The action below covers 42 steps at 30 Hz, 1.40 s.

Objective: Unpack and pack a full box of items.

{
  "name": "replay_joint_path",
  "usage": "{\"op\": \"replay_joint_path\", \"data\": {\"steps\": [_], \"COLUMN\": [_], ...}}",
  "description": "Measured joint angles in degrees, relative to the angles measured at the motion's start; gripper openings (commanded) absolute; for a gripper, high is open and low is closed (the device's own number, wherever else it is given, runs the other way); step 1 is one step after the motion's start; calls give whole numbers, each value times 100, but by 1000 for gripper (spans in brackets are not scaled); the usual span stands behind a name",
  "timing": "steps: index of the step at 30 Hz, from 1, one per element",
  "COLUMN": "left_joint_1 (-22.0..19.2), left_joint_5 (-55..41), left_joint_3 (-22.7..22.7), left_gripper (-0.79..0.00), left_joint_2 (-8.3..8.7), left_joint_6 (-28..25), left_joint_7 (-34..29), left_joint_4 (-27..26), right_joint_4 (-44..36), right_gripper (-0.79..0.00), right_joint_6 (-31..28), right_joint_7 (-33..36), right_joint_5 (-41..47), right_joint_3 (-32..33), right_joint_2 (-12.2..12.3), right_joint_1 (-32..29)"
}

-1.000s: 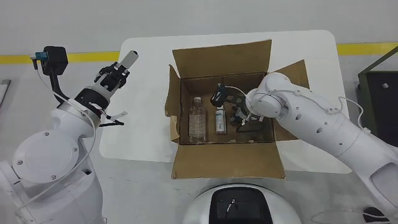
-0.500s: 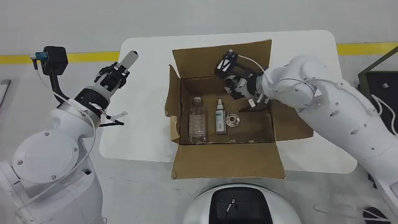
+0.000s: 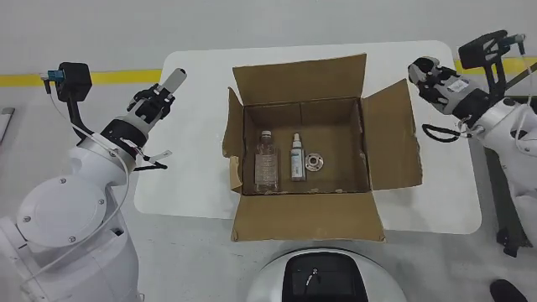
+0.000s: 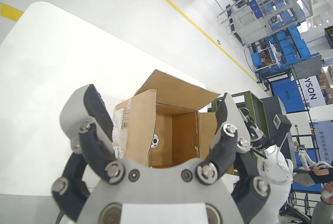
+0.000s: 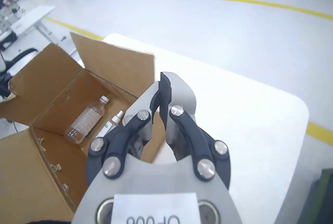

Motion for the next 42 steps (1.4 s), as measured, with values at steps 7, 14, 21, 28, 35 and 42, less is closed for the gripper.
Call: {"op": "replay_joint_path", "data": {"steps": [7, 14, 21, 28, 35, 42], "left_joint_1": [0, 0, 0, 0, 0, 173], "left_joint_5": [0, 0, 0, 0, 0, -179], "left_joint_3": [0, 0, 0, 0, 0, -30], "left_gripper": [0, 0, 0, 0, 0, -785], "left_joint_2": [0, 0, 0, 0, 0, 8], "left_joint_6": [0, 0, 0, 0, 0, -287], "left_joint_7": [0, 0, 0, 0, 0, 328], "left_joint_4": [0, 0, 0, 0, 0, 30], "right_joint_4": [689, 955, 954, 1449, 1670, 1458], "right_gripper": [-785, -785, -785, -785, -785, -785], "right_joint_6": [-242, -1106, -1865, -1674, -1489, -1570], "right_joint_7": [-67, -124, 178, 1518, 1897, 1522], "right_joint_5": [930, 1486, 1758, 1761, 1711, 1593], "right_joint_3": [232, -776, -1248, -2265, -2732, -2375], "right_joint_2": [-26, -130, -157, -231, -293, -227], "right_joint_1": [-734, -220, 376, 1270, 1828, 1722]}}
